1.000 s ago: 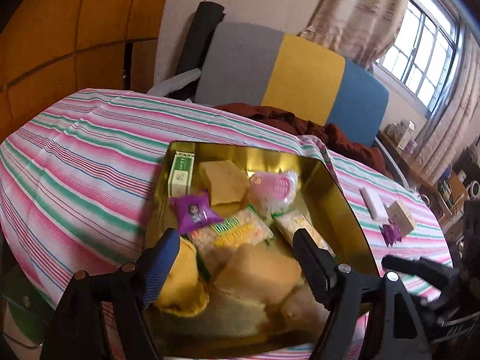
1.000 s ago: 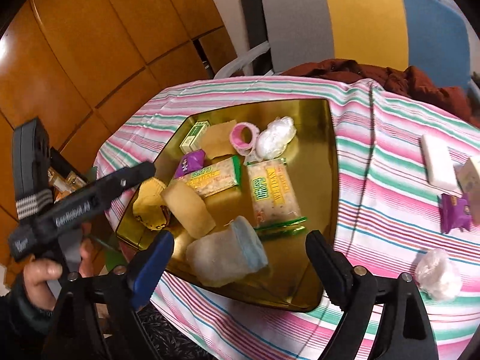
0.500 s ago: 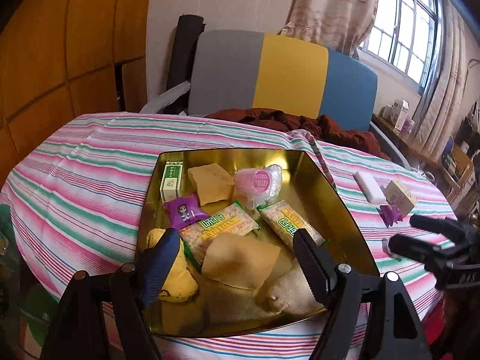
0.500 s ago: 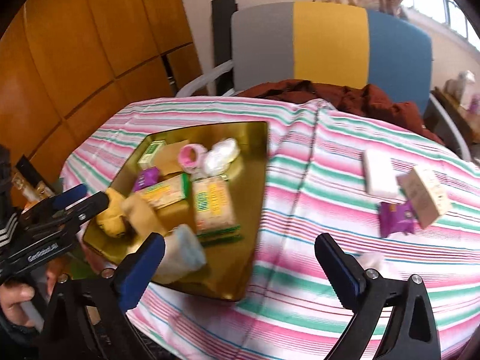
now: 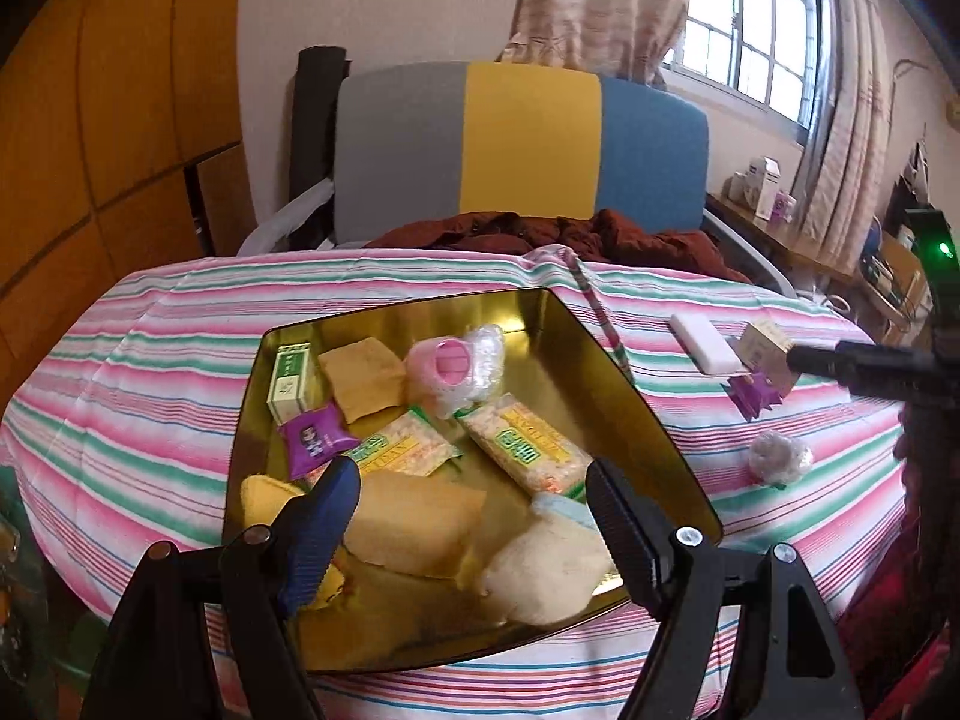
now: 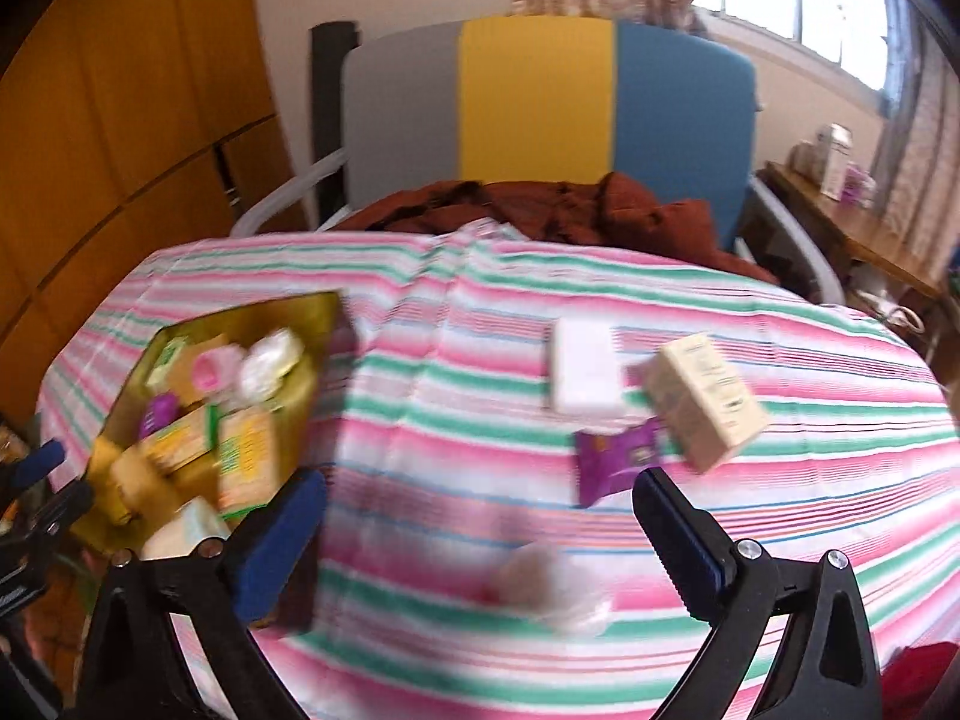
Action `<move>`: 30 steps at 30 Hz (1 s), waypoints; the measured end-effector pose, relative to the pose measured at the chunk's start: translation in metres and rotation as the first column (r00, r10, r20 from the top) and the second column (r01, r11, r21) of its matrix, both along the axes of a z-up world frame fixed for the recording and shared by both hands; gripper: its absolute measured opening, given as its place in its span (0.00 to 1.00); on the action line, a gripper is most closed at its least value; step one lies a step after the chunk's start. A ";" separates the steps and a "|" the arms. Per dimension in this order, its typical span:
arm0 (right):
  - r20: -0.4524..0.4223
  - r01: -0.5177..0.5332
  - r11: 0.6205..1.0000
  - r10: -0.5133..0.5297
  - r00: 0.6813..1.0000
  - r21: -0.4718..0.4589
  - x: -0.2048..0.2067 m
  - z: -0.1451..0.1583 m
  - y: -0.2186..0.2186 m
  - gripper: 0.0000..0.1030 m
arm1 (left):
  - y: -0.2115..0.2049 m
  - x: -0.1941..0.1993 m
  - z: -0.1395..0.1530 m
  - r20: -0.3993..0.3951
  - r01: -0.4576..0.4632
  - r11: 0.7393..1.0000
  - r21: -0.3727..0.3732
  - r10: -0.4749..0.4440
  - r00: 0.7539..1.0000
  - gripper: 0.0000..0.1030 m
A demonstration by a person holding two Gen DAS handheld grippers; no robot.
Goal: Organize objects
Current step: 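Move both tools back toward the white block, tea box and packet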
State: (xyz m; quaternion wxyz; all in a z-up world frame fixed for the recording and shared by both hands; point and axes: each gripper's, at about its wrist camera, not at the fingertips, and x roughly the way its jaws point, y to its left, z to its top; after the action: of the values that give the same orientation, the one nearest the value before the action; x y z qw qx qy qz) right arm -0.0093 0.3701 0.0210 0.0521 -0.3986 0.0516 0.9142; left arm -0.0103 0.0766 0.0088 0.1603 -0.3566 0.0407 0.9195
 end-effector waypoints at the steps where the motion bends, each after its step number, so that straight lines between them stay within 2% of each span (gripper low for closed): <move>1: -0.004 0.028 1.000 -0.028 1.000 0.007 -0.002 0.000 0.011 1.00 | 0.003 0.000 0.000 -0.001 0.006 1.000 -0.005 -0.006 1.000 0.77; 5: -0.040 0.116 0.993 -0.115 0.993 0.026 -0.003 0.001 0.048 1.00 | 0.014 0.001 0.002 -0.001 0.043 0.999 -0.007 -0.043 0.999 0.77; 9: -0.086 0.233 0.972 -0.230 0.969 0.023 -0.001 -0.005 0.093 1.00 | 0.029 0.005 0.006 -0.006 0.107 0.994 0.015 -0.107 0.994 0.77; 12: -0.079 0.349 0.935 -0.354 0.932 -0.070 0.005 -0.018 0.131 1.00 | 0.044 0.005 0.006 0.012 0.154 0.988 0.028 -0.154 0.988 0.77; 13: -0.052 0.403 0.911 -0.408 0.912 -0.086 0.006 -0.023 0.143 1.00 | 0.050 0.004 0.006 0.020 0.168 0.985 0.029 -0.169 0.985 0.77; 15: -0.035 0.443 0.887 -0.450 0.892 -0.132 0.011 -0.025 0.158 1.00 | 0.062 0.002 0.003 0.049 0.190 0.981 0.040 -0.192 0.980 0.77; 17: -0.017 0.456 0.873 -0.466 0.885 -0.173 0.013 -0.028 0.165 1.00 | 0.076 0.002 0.001 0.072 0.219 0.974 0.054 -0.223 0.972 0.77; 20: 0.012 0.466 0.867 -0.472 0.882 -0.177 0.011 -0.031 0.168 1.00 | 0.106 0.003 -0.002 0.090 0.283 0.959 0.035 -0.285 0.954 0.77; 27: 0.017 0.454 0.868 -0.460 0.888 -0.201 0.014 -0.030 0.170 1.00 | 0.177 0.005 -0.018 0.132 0.436 0.900 0.031 -0.436 0.890 0.76; 30: 0.016 0.468 0.854 -0.477 0.879 -0.226 0.016 -0.030 0.175 1.00 | 0.199 0.005 -0.027 0.126 0.470 0.882 0.024 -0.469 0.874 0.76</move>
State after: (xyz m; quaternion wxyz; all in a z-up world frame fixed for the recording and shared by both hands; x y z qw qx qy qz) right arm 0.0071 0.5449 -0.0091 0.2289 -0.3584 0.2511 0.8695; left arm -0.0055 0.2758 -0.0178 0.3794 -0.3949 0.1191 0.8282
